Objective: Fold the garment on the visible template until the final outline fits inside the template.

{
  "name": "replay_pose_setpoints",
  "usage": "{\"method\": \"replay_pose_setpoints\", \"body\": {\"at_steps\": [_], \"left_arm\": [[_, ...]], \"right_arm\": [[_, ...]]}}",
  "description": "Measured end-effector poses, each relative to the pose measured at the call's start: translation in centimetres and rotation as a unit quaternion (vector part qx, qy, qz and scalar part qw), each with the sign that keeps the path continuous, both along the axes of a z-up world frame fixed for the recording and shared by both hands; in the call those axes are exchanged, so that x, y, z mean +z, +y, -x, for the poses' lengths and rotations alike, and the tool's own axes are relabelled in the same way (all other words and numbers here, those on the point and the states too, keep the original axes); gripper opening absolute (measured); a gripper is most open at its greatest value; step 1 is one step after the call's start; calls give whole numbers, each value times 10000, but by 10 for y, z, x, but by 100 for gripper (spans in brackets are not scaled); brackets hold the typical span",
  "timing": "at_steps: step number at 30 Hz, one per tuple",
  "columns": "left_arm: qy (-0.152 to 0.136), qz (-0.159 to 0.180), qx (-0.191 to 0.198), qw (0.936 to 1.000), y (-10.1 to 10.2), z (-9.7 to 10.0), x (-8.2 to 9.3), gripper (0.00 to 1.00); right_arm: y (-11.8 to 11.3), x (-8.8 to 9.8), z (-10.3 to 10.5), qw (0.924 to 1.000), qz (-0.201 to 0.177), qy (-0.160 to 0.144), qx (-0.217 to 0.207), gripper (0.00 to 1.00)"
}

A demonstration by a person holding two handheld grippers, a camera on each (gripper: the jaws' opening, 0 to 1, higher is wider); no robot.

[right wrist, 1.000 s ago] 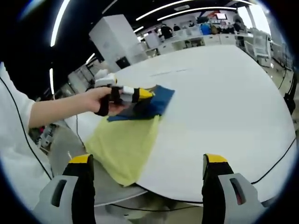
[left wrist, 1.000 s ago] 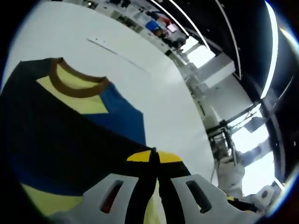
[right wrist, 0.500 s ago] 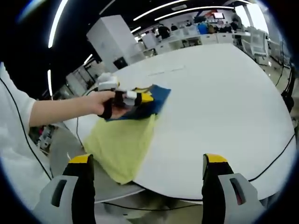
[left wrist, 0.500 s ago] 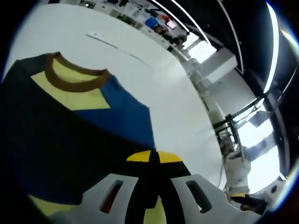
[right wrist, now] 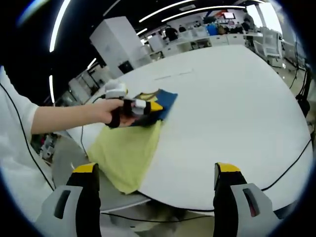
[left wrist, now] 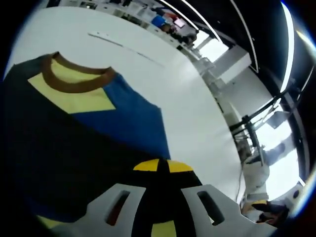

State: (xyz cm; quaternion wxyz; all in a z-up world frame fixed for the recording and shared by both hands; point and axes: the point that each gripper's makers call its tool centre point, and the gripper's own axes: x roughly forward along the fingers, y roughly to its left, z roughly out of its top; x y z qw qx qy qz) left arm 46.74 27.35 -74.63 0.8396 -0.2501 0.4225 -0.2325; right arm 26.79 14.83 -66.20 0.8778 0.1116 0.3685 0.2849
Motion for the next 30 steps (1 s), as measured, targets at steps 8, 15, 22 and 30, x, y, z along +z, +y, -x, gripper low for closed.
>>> {"method": "replay_pose_setpoints", "body": {"at_steps": [8,15,22,30], "left_arm": [[15,-18,-8,10000,-4,-1,-5,2],[13,10,-38,10000,-6,-2,-5,4],[10,43,-68,10000,-6,-1,-4,4],[1,77,-86,9999,-4,1,-3,7]], "right_arm": [[-2,0,-2,10000,4,2,-7,96],[-2,0,-2,10000,4,3,-22,96],[1,1,-1,10000,4,4,-1,96],[2,3,2,10000,13,-12,-15,96]]}}
